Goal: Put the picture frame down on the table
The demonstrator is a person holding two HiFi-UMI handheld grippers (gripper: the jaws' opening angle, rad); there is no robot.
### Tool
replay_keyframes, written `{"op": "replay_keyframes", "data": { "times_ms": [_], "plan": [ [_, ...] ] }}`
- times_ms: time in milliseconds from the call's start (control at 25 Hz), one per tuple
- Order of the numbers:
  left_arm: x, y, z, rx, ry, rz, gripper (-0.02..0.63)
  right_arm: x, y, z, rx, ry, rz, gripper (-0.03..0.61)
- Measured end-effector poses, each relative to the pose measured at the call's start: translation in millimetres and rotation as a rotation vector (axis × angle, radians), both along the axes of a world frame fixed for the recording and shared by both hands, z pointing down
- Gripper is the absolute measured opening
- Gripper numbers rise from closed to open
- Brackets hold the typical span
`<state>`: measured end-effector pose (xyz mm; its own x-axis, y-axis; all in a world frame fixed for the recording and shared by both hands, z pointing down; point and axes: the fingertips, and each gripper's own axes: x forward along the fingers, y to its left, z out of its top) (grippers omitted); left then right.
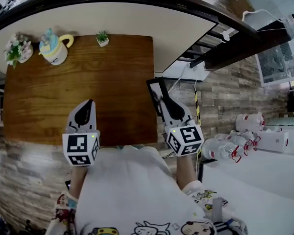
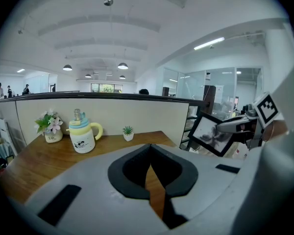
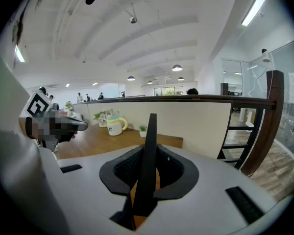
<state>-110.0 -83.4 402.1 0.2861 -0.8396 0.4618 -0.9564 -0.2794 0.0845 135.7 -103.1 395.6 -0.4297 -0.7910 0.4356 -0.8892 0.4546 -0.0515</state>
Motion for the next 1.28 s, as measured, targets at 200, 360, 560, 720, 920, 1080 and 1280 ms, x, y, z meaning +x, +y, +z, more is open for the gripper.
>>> {"op": "replay_keyframes", "data": {
  "times_ms": [200,360,560,720,920,1080,1280],
  "plan": [
    [4,-3,3,-0.009,0.006,0.013,0.003,-1,-6,0,-0.005,-0.001,-0.005,0.058],
    [4,-4,7,-0.019,0.006,0.008,0.004,-1,-10,2,-0.017,-0.009,-0.011,0.058],
    [5,-5,15,-0.035,0.008,0.01,0.003,-3,-17,9,-0.042,-0.048,-0.006,0.058],
    [8,-5,22,-0.049,0.014,0.014,0.003,-6,-19,20,-0.078,-0.086,-0.001,0.058],
    [11,-4,34,-0.072,0.013,0.021,0.003,-9,-18,38,-0.14,-0.145,0.013,0.058],
    [15,-2,43,-0.089,0.01,0.031,0.003,-12,-14,53,-0.188,-0.188,0.018,0.058],
    [15,0,53,-0.108,0.016,0.03,0.003,-20,-7,71,-0.243,-0.219,0.012,0.058]
  ]
}}
